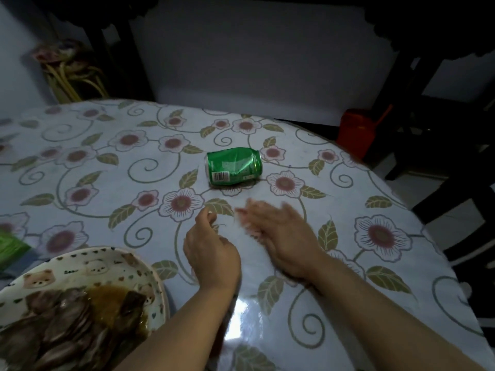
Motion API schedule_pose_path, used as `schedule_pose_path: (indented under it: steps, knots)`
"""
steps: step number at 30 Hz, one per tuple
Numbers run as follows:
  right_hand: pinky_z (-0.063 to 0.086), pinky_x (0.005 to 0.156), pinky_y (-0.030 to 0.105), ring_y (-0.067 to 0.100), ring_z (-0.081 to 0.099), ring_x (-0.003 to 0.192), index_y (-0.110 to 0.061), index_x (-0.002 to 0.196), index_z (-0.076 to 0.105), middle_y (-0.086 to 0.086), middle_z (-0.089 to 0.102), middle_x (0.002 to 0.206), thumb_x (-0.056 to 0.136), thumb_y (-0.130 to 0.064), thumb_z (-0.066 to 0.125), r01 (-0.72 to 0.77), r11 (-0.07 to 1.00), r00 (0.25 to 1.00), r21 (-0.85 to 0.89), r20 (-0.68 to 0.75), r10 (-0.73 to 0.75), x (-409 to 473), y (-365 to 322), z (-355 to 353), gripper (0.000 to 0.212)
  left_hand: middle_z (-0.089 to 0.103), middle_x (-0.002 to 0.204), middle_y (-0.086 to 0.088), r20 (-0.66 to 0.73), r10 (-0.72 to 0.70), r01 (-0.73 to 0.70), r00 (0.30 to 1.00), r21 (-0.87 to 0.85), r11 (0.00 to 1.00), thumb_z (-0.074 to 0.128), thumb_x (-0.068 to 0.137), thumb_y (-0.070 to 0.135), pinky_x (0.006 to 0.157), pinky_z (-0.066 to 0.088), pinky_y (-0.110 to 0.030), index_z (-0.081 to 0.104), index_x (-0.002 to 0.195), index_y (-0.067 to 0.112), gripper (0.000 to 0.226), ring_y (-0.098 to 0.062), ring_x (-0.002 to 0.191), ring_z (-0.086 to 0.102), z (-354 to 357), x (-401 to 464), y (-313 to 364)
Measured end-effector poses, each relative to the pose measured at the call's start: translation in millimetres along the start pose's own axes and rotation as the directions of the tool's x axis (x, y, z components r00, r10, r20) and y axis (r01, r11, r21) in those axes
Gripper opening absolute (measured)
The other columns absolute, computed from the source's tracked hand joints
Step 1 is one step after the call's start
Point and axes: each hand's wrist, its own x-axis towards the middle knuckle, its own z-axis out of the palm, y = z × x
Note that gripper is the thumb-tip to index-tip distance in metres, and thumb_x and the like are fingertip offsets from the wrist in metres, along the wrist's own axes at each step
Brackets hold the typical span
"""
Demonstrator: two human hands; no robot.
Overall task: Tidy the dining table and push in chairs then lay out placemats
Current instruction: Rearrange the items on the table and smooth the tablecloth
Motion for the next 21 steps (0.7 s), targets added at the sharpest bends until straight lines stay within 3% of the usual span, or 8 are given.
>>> schedule_pose_path:
  steps: [3, 5, 8, 12, 15, 17, 19, 21]
  knots:
    - [0.01, 0.116, 0.038, 0.014, 0.017, 0.145, -0.023, 0.151, 0.018, -0.002, 0.02, 0.158, 0.096, -0.02, 0.038, -0.328, 0.932, 0.942, -0.155, -0.127, 0.31, 20, 30, -2, 0.059, 0.059, 0.122, -0.009, 0.004, -0.011, 0.011, 1.0, 0.028, 1.0, 0.043, 0.08, -0.013, 0.101, 0.035, -0.035, 0.048, 0.129, 0.009, 0.054, -0.027, 0.117, 0.049, 1, 1, 2]
    - [0.011, 0.117, 0.037, 0.02, 0.016, 0.145, -0.018, 0.151, 0.018, 0.003, 0.02, 0.158, 0.094, -0.018, 0.038, -0.382, 0.914, 0.917, -0.137, -0.175, 0.357, 38, 21, 8, 0.061, 0.059, 0.123, -0.009, 0.004, -0.008, 0.008, 1.0, 0.067, 0.998, 0.044, 0.08, -0.012, 0.1, 0.036, -0.036, 0.048, 0.13, 0.009, 0.054, -0.027, 0.117, 0.049, 0, 1, 2]
    - [0.015, 0.114, 0.031, 0.02, 0.024, 0.143, -0.022, 0.147, 0.032, 0.001, 0.031, 0.154, 0.097, -0.016, 0.036, -0.173, 0.985, 0.979, -0.02, -0.111, 0.17, 32, -9, 16, 0.051, 0.059, 0.121, -0.01, 0.007, -0.012, 0.011, 1.0, 0.088, 0.996, 0.045, 0.077, -0.012, 0.101, 0.036, -0.039, 0.049, 0.127, 0.009, 0.055, -0.03, 0.115, 0.05, -1, 1, 2]
    - [0.009, 0.114, 0.029, 0.009, 0.022, 0.142, -0.03, 0.147, 0.026, -0.007, 0.028, 0.154, 0.095, -0.025, 0.033, 0.064, 0.996, 0.998, 0.057, 0.004, -0.064, -36, -22, 3, 0.052, 0.059, 0.123, -0.013, 0.069, -0.036, 0.033, 0.997, 0.04, 0.999, 0.042, 0.075, -0.014, 0.103, 0.037, -0.041, 0.048, 0.127, 0.008, 0.057, -0.031, 0.117, 0.05, -4, 5, 2]
    - [0.013, 0.117, 0.037, 0.008, 0.021, 0.141, -0.034, 0.148, 0.025, -0.01, 0.026, 0.155, 0.094, -0.026, 0.046, -0.279, 0.958, 0.956, -0.061, -0.116, 0.271, -68, 38, -19, 0.058, 0.055, 0.128, -0.014, 0.151, -0.017, 0.008, 0.988, 0.061, 0.998, 0.044, 0.078, -0.012, 0.105, 0.036, -0.04, 0.046, 0.131, 0.008, 0.057, -0.031, 0.12, 0.048, -10, 4, 0]
    - [0.018, 0.117, 0.044, 0.018, 0.021, 0.144, -0.023, 0.151, 0.018, 0.0, 0.022, 0.157, 0.098, -0.028, 0.042, -0.602, 0.792, 0.791, -0.099, -0.207, 0.576, -75, 84, -37, 0.059, 0.052, 0.133, -0.013, 0.214, 0.026, -0.045, 0.977, 0.083, 0.996, 0.046, 0.08, -0.009, 0.109, 0.032, -0.044, 0.042, 0.135, 0.008, 0.058, -0.03, 0.125, 0.044, -13, -2, -3]
    - [0.018, 0.117, 0.047, 0.023, 0.016, 0.145, -0.016, 0.152, 0.012, 0.007, 0.017, 0.158, 0.099, -0.026, 0.034, -0.672, 0.736, 0.73, -0.078, -0.235, 0.642, -70, 90, -38, 0.058, 0.05, 0.135, -0.011, 0.257, 0.065, -0.087, 0.964, 0.074, 0.993, 0.046, 0.081, -0.006, 0.11, 0.029, -0.048, 0.041, 0.137, 0.009, 0.059, -0.029, 0.127, 0.042, -14, -8, -5]
    - [0.02, 0.116, 0.046, 0.024, 0.02, 0.144, -0.018, 0.152, 0.014, 0.005, 0.021, 0.157, 0.096, -0.022, 0.039, -0.552, 0.83, 0.819, -0.075, -0.236, 0.523, -71, 54, -20, 0.061, 0.049, 0.134, -0.011, 0.279, 0.066, -0.082, 0.958, 0.045, 0.996, 0.046, 0.081, -0.004, 0.11, 0.029, -0.049, 0.041, 0.137, 0.009, 0.057, -0.029, 0.126, 0.042, -17, -13, -7]
